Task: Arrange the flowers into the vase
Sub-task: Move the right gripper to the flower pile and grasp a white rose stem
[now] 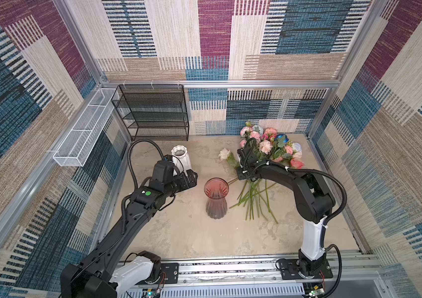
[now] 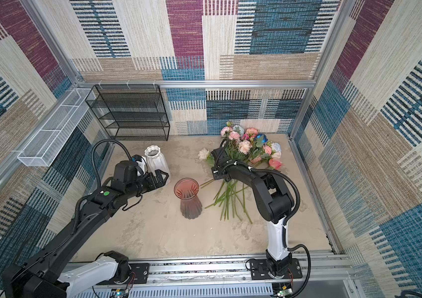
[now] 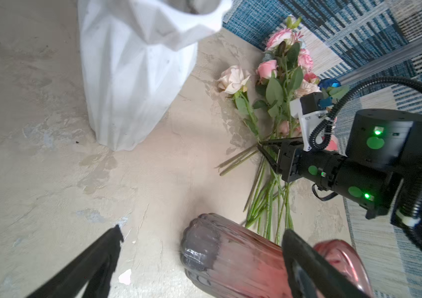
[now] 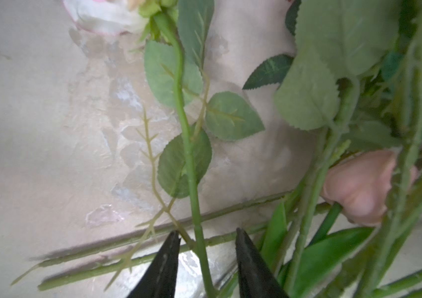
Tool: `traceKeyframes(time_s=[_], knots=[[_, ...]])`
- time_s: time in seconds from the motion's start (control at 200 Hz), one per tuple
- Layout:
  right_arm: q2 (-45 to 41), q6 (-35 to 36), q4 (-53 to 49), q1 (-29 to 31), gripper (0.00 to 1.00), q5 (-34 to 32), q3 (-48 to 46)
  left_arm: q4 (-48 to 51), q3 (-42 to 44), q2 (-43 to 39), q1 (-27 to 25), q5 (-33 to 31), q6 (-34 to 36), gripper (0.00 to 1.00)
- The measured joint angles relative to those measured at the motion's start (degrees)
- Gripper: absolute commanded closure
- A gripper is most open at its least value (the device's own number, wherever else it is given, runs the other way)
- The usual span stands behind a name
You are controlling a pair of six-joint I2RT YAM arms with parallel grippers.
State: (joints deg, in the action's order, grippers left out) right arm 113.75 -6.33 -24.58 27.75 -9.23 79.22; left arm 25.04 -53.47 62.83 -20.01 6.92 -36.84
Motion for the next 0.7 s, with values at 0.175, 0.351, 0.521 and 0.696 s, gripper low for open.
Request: traceKeyframes(time_s=[0.175, 0.351, 0.521, 0.696], knots=[[0.68, 0.90, -0.26, 0.42, 0.79, -0.28, -0.02, -0.52, 0.46, 1.36, 1.01, 3.52, -1.46, 0.05], [0.20, 1.22, 0.74, 0.52, 0.86, -0.17, -1.22, -1.36, 0.50, 0.81, 1.16, 5.27, -2.25, 0.06], [-5.01, 1.22, 3.82, 0.52, 0.91, -0.42, -4.44, -1.38, 0.52, -2.43, 1.14, 5.44, -2.23, 0.06], [-13.97, 1.18, 11.67, 0.52, 0.92, -1.31, -12.07, -1.60, 0.63, -6.73, 1.14, 5.20, -2.14, 0.06]])
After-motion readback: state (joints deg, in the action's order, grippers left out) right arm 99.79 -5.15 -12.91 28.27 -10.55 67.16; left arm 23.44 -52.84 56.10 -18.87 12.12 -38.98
